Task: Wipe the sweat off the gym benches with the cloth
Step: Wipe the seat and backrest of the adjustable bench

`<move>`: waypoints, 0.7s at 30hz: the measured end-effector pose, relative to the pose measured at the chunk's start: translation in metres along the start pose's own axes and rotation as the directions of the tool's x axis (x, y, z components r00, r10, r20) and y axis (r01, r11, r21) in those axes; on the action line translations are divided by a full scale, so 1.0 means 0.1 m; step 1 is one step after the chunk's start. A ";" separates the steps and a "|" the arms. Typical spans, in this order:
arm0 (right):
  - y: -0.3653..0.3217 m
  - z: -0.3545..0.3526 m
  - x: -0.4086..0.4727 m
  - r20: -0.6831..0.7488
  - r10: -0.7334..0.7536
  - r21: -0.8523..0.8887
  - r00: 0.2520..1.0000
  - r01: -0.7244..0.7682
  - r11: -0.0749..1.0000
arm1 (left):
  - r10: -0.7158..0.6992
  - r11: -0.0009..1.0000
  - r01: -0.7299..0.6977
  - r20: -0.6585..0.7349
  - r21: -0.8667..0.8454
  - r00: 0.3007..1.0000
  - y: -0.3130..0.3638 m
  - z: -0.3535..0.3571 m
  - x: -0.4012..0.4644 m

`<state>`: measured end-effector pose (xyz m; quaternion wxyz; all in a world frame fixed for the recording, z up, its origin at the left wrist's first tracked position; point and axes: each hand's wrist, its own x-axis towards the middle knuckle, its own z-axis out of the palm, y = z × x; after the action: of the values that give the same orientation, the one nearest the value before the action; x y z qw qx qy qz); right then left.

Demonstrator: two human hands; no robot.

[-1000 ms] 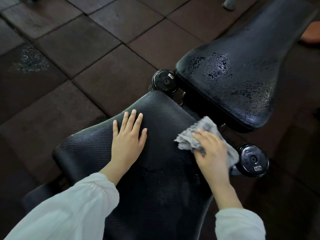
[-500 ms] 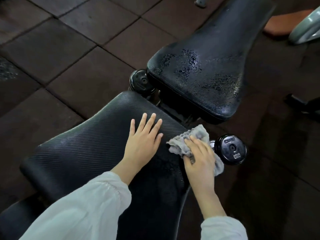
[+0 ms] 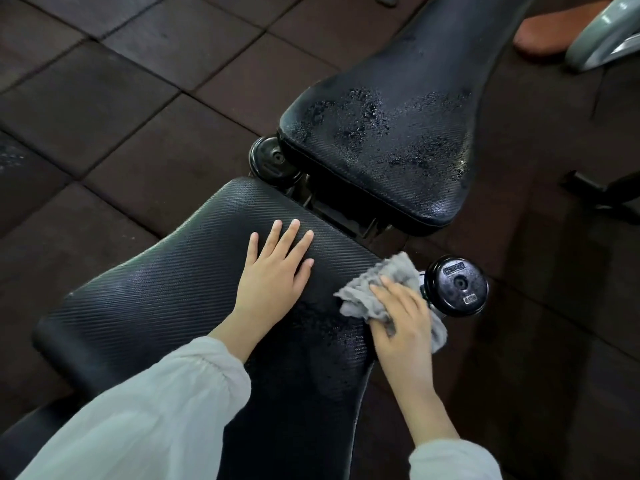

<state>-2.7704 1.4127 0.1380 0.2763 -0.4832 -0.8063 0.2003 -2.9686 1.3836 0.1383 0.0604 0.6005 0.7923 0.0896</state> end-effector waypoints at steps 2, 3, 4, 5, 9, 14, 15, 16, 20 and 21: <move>0.04 0.00 0.01 -0.044 0.075 0.020 0.996 -0.074 0.997 | 0.009 1.000 -0.009 -0.004 0.004 1.000 -0.01 -0.01 0.00; 0.03 0.01 0.08 -0.052 0.146 0.036 0.988 -0.144 0.989 | 0.014 1.000 -0.014 -0.003 0.004 1.000 -0.02 -0.01 0.00; 0.01 0.01 0.18 -0.058 0.260 0.073 0.964 -0.256 0.964 | 0.016 1.000 -0.016 0.004 -0.002 1.000 -0.02 -0.01 0.00; -0.01 0.01 0.30 -0.055 0.371 0.105 0.927 -0.364 0.926 | 0.013 1.000 -0.013 0.012 -0.013 1.000 -0.03 -0.02 0.00; -0.08 0.05 0.50 0.023 0.239 0.032 0.971 -0.239 0.970 | -0.003 0.999 0.004 0.008 -0.046 1.000 -0.03 -0.01 -0.01; 0.15 -0.10 0.02 0.070 -0.045 0.040 0.997 0.042 0.998 | 0.009 1.000 -0.009 -0.014 -0.017 1.000 -0.02 0.00 -0.01; 0.18 -0.12 -0.02 0.032 -0.014 0.049 0.999 0.013 0.999 | 0.019 1.000 -0.019 -0.016 -0.013 1.000 -0.03 -0.01 -0.01; 0.19 -0.13 -0.03 0.003 0.034 0.050 0.999 -0.034 0.998 | 0.029 0.999 -0.029 -0.019 -0.015 0.999 -0.04 -0.02 -0.01; -0.01 0.05 0.26 -0.016 0.136 -0.018 0.991 -0.136 0.991 | -0.040 0.995 0.037 -0.030 -0.097 0.999 -0.07 -0.08 -0.10; -0.08 0.10 0.33 0.007 0.099 -0.040 0.995 -0.099 0.994 | -0.071 0.993 0.066 -0.045 -0.101 0.996 -0.12 -0.11 -0.16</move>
<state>-2.7946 1.4379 0.1435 0.2530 -0.5270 -0.7864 0.1998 -2.9774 1.3644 0.1462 0.0741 0.5668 0.8083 0.1414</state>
